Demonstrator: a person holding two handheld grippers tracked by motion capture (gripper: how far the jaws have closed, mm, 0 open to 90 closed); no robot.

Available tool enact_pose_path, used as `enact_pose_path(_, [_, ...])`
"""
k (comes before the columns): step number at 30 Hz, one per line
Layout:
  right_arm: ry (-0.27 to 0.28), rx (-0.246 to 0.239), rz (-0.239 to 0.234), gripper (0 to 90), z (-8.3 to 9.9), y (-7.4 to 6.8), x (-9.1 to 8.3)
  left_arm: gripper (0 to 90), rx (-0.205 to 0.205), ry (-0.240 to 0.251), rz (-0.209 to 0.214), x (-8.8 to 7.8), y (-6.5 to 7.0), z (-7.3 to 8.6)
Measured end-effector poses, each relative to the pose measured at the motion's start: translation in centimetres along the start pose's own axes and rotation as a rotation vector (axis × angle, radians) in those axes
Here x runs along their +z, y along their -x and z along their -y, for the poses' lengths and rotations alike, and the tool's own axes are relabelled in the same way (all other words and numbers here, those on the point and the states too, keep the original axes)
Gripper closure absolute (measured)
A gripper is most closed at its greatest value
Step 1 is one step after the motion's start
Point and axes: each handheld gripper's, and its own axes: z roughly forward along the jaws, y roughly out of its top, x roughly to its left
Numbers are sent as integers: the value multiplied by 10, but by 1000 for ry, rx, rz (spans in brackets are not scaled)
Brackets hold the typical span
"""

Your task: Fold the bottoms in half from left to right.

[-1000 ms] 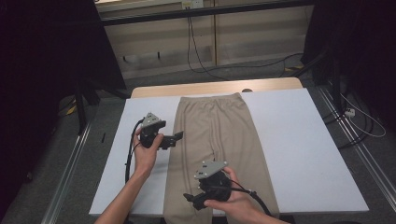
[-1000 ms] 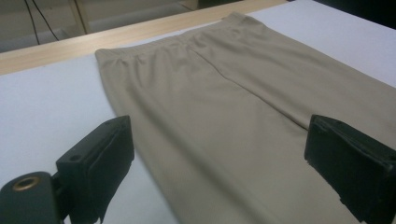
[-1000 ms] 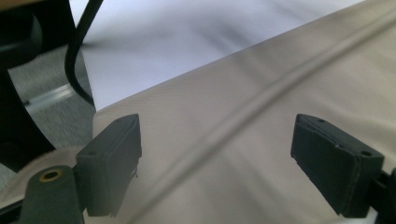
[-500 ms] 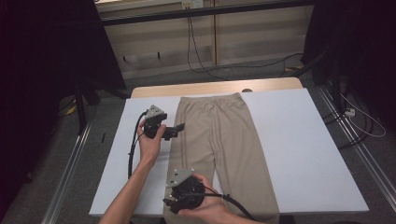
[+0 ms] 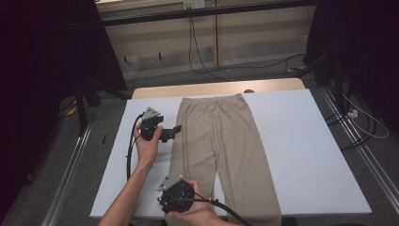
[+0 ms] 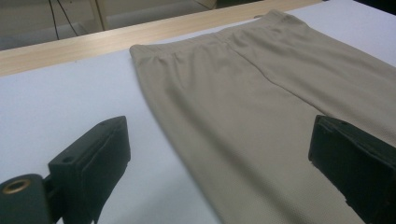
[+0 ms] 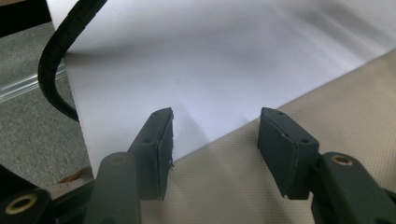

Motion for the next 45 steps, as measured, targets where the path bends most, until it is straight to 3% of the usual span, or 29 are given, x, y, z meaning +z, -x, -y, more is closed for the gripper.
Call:
enact_pose_path(2, [3, 5, 8, 475, 1, -1, 0, 57, 0, -4, -4, 0, 0, 0])
enact_pose_path(5, [-24, -2, 33, 577, 0, -2, -4, 57, 6, -2, 0, -2, 1, 0])
enact_pose_path(8, [-50, 15, 42, 613, -1, -2, -7, 57, -14, 4, 12, -2, -1, 0])
enact_pose_path(10, [-57, 8, 48, 618, 0, -2, -8, 57, -5, -3, -3, -2, -2, 1])
enact_pose_path(11, [-55, 35, 52, 626, 0, -3, -8, 57, -4, -11, -8, -2, -2, 1])
enact_pose_path(15, [-47, 32, 59, 648, 1, -3, -7, 57, -13, -10, -3, -3, -2, 0])
enact_pose_path(18, [-52, 36, 49, 721, 0, -3, -8, 77, -12, -14, -17, -2, -4, -1])
enact_pose_path(20, [-49, 40, 26, 878, 0, -1, -9, 91, 1, -15, -22, 1, -6, -1])
enact_pose_path(22, [-51, 45, 8, 892, 0, 2, -8, 92, 0, -13, -44, 4, -8, -2])
enact_pose_path(24, [-58, 55, 1, 900, -1, 4, -9, 106, -14, -1, -34, 6, -12, -3])
enact_pose_path(27, [-42, 51, 2, 900, 0, 3, -11, 115, 2, -18, -61, 8, -14, -4])
enact_pose_path(29, [-34, 72, -28, 900, 1, 2, -12, 130, 2, -32, -62, 11, -16, -6])
enact_pose_path(31, [-27, 63, -40, 900, 1, -2, -15, 205, -29, -34, -49, 13, -19, -8])
enact_pose_path(34, [-24, 46, -62, 900, 4, -10, -20, 358, -71, -23, -78, 17, -22, -10])
enact_pose_path(38, [-12, 36, -103, 900, 6, -22, -30, 418, -101, -58, -50, 29, -27, -11])
enact_pose_path(42, [-6, 7, -128, 900, 9, -31, -37, 504, -118, -71, -52, 46, -30, -14])
enact_pose_path(45, [0, 4, -139, 900, 10, -32, -39, 555, -131, -90, -81, 57, -38, -16])
